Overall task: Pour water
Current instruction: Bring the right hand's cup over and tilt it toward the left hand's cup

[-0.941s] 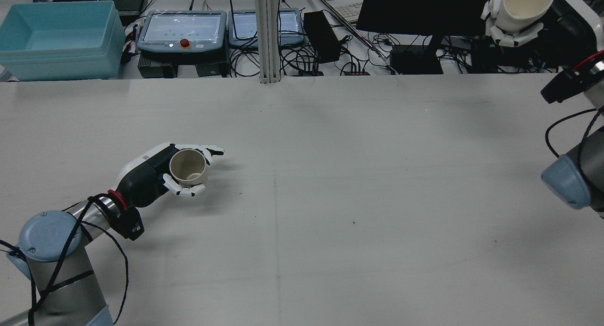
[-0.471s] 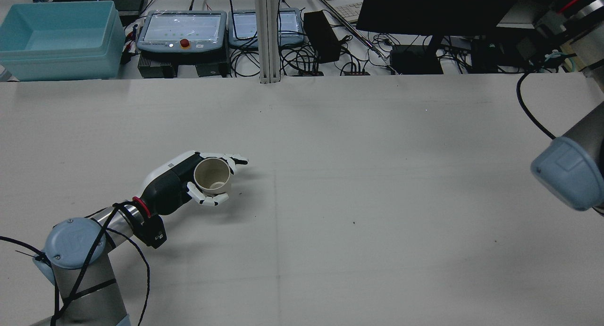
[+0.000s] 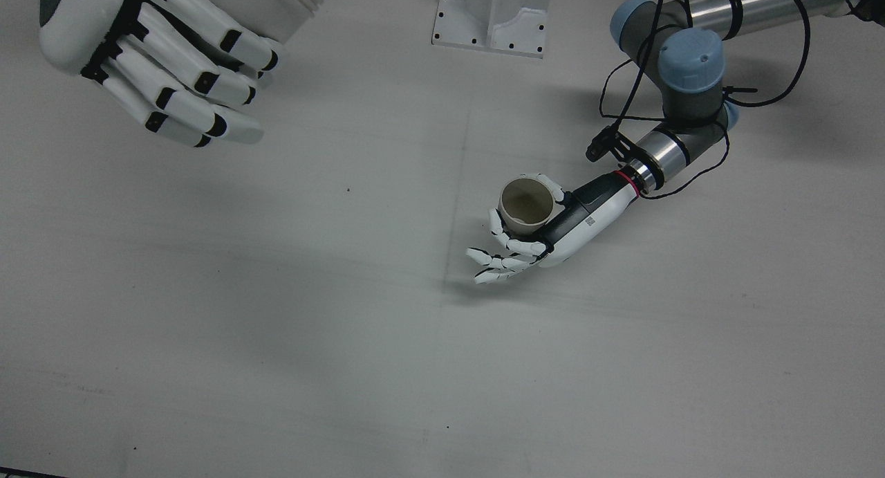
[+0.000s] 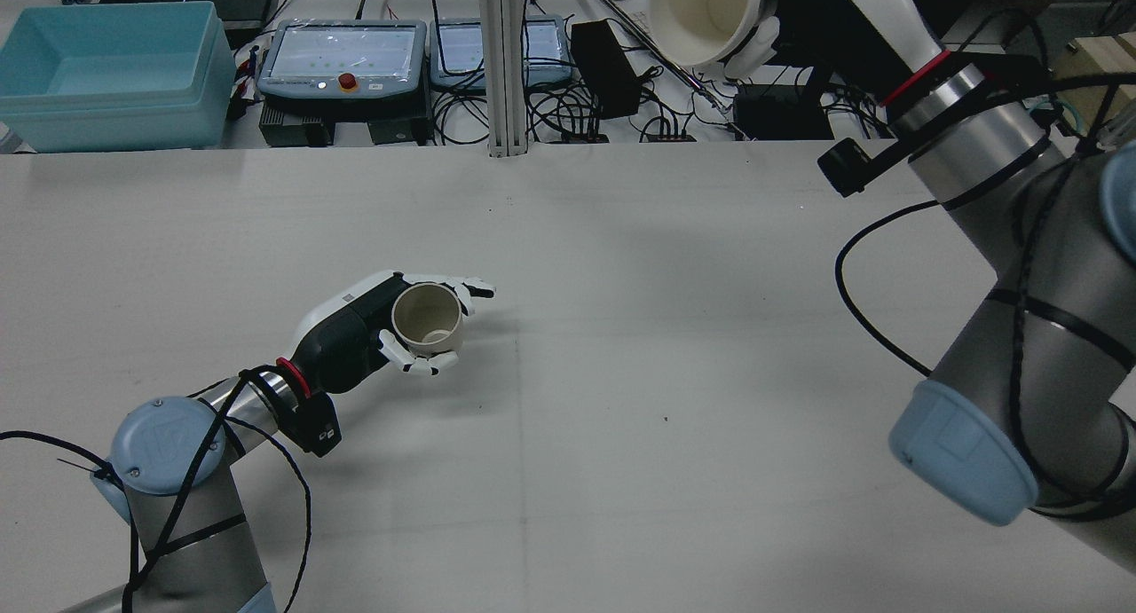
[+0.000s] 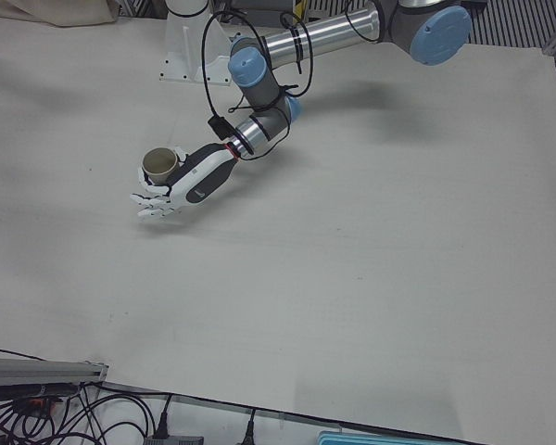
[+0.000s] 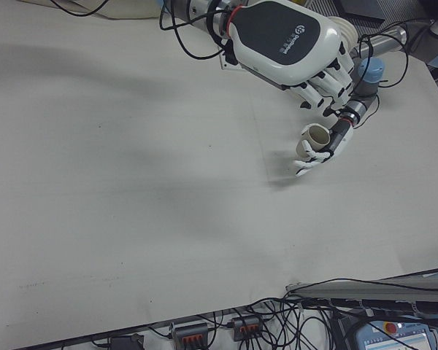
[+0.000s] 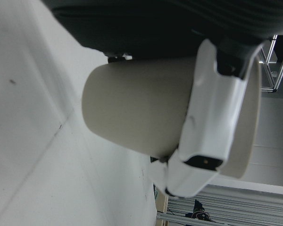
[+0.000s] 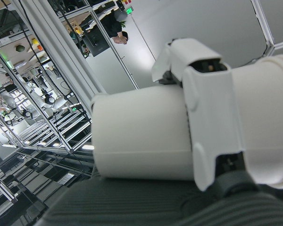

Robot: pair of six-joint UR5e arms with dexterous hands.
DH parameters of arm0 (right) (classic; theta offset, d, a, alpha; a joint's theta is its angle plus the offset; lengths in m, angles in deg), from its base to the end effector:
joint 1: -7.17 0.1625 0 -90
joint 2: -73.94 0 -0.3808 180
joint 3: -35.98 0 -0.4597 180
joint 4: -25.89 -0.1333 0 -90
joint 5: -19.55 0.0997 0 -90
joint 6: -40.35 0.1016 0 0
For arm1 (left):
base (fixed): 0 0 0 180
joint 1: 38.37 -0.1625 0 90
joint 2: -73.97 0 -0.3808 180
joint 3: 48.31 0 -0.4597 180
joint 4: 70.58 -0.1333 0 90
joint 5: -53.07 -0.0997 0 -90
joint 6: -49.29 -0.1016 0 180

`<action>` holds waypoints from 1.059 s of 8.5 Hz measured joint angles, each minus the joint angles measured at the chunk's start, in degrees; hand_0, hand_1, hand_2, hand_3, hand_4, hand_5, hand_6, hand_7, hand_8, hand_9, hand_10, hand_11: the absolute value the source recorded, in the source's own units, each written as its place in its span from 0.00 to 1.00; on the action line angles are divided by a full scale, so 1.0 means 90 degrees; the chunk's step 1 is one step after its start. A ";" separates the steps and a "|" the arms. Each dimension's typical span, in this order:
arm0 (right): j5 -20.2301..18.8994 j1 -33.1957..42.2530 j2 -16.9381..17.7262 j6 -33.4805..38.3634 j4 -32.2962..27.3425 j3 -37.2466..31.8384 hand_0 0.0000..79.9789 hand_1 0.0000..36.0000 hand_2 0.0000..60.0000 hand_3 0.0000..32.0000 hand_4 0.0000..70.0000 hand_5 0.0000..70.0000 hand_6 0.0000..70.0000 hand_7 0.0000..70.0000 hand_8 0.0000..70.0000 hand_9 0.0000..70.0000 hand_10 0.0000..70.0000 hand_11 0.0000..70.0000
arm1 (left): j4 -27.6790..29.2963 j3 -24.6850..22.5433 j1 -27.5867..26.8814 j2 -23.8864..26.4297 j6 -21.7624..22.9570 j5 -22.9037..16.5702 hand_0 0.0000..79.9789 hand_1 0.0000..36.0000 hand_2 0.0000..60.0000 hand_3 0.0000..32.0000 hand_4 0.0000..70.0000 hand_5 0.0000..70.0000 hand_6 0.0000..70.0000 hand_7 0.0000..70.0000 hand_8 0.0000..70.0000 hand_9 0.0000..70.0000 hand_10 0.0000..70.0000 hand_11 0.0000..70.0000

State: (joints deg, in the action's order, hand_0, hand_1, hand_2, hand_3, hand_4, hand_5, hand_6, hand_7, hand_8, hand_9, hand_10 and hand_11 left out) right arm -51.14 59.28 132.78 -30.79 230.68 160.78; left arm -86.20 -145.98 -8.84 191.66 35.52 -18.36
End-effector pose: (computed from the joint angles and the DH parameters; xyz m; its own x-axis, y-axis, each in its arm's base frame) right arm -0.1889 -0.5145 0.0805 -0.6728 -0.3678 0.6420 -0.7188 0.5305 -0.4493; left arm 0.5067 -0.4774 0.2950 -0.7771 -0.6180 -0.1196 -0.1121 0.3228 -0.9398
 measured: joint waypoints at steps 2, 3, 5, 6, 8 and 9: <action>0.0701 -0.0868 -0.0043 -0.1401 -0.0027 -0.0050 1.00 1.00 1.00 0.00 1.00 1.00 0.72 0.92 0.39 0.53 0.50 0.76 | -0.0021 -0.0036 0.0000 0.0023 0.0080 0.0000 1.00 1.00 1.00 0.00 1.00 1.00 0.39 0.34 0.19 0.15 0.08 0.17; 0.1026 -0.1214 -0.0045 -0.1954 -0.0051 -0.0106 1.00 1.00 1.00 0.00 1.00 1.00 0.72 0.91 0.38 0.52 0.48 0.73 | -0.0030 -0.0045 -0.0001 0.0023 0.0125 0.0006 1.00 1.00 1.00 0.00 1.00 1.00 0.39 0.34 0.19 0.15 0.08 0.17; 0.1475 -0.1646 -0.0044 -0.2630 -0.0163 -0.0280 1.00 1.00 1.00 0.00 1.00 0.98 0.70 0.88 0.38 0.51 0.49 0.75 | -0.0037 -0.0054 -0.0005 0.0027 0.0172 0.0025 1.00 1.00 1.00 0.00 1.00 1.00 0.39 0.34 0.20 0.15 0.08 0.16; 0.1626 -0.1730 -0.0040 -0.2813 -0.0255 -0.0417 1.00 1.00 1.00 0.00 0.96 0.90 0.69 0.87 0.38 0.52 0.51 0.78 | -0.0038 -0.0064 -0.0004 0.0047 0.0178 0.0027 1.00 1.00 1.00 0.00 1.00 1.00 0.39 0.34 0.20 0.15 0.08 0.16; 0.1811 -0.1747 0.0052 -0.2870 -0.0547 -0.0608 1.00 1.00 1.00 0.00 0.95 0.86 0.73 0.92 0.42 0.57 0.56 0.84 | -0.0038 -0.0085 -0.0025 0.0040 0.0172 0.0017 1.00 1.00 1.00 0.00 1.00 1.00 0.38 0.33 0.19 0.15 0.08 0.16; 0.1853 -0.1689 0.0255 -0.2531 -0.0838 -0.0638 1.00 1.00 1.00 0.00 0.91 0.83 0.73 0.92 0.43 0.58 0.58 0.87 | -0.0032 -0.0083 -0.0029 0.0007 0.0167 0.0006 1.00 1.00 1.00 0.00 1.00 1.00 0.38 0.33 0.19 0.15 0.08 0.16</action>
State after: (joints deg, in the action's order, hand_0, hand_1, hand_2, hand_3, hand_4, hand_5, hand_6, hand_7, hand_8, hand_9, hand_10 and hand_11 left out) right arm -34.47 44.09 135.07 -53.56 223.13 155.04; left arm -86.49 -146.73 -9.10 191.72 37.02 -18.31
